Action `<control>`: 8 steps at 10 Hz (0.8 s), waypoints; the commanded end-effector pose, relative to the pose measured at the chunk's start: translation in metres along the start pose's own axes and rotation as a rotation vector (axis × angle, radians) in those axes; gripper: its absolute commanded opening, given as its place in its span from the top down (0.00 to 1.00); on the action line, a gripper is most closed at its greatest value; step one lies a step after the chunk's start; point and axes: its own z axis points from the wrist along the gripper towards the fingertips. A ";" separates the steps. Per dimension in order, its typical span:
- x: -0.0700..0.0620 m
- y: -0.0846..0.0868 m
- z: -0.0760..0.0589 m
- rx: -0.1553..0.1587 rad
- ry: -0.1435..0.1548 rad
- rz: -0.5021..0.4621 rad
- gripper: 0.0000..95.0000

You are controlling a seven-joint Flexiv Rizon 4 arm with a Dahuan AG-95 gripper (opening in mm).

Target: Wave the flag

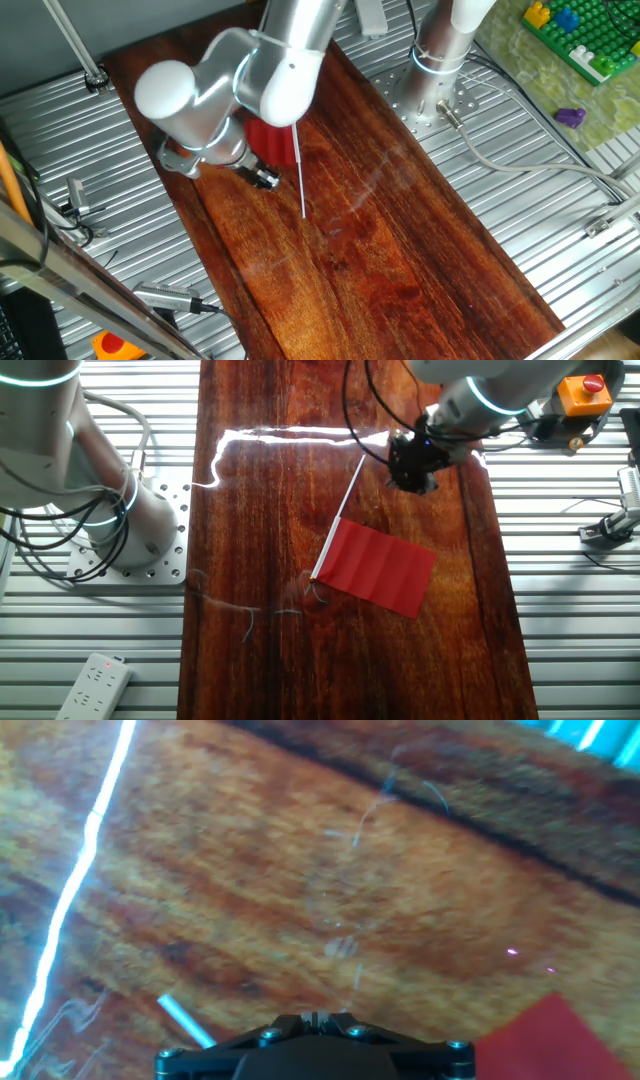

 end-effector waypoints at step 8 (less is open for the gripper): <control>0.026 0.025 0.025 0.060 0.062 -0.191 0.60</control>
